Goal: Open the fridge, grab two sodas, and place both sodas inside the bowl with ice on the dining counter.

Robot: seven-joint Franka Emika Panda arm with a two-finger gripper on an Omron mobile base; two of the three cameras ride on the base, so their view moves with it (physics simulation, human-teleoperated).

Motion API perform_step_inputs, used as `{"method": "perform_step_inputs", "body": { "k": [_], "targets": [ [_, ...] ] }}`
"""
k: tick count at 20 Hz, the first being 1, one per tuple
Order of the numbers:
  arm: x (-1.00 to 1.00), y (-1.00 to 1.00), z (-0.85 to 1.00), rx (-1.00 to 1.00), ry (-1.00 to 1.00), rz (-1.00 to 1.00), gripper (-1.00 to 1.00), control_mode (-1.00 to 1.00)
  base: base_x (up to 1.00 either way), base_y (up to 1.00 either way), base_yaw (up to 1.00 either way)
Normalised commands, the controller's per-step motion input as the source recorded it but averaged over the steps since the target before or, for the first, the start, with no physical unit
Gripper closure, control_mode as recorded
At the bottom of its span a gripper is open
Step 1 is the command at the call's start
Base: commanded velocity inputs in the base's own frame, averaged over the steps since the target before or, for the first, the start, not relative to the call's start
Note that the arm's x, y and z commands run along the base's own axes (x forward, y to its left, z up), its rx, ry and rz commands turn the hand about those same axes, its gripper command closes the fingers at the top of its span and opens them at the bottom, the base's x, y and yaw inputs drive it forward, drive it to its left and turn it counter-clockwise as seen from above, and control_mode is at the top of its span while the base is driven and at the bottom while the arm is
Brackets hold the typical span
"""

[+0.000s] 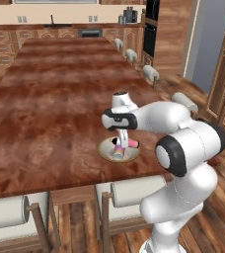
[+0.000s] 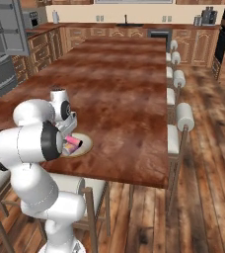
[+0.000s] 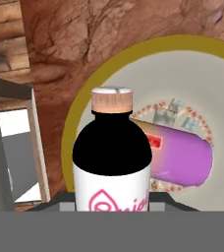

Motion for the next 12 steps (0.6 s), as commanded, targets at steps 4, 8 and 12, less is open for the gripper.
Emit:
{"method": "perform_step_inputs", "body": {
  "k": [4, 8, 12],
  "targets": [
    [0.11, 0.0, -0.21, 0.0, 0.0, 0.04, 1.0, -1.0, 0.0, 0.0, 0.0],
    [0.07, 0.0, -0.22, 0.0, 0.0, 0.04, 1.0, -1.0, 0.0, 0.0, 0.0],
    [0.08, 0.06, -0.21, 0.0, 0.0, 0.03, 1.0, -1.0, 0.0, 0.0, 0.0]
  ]
}}
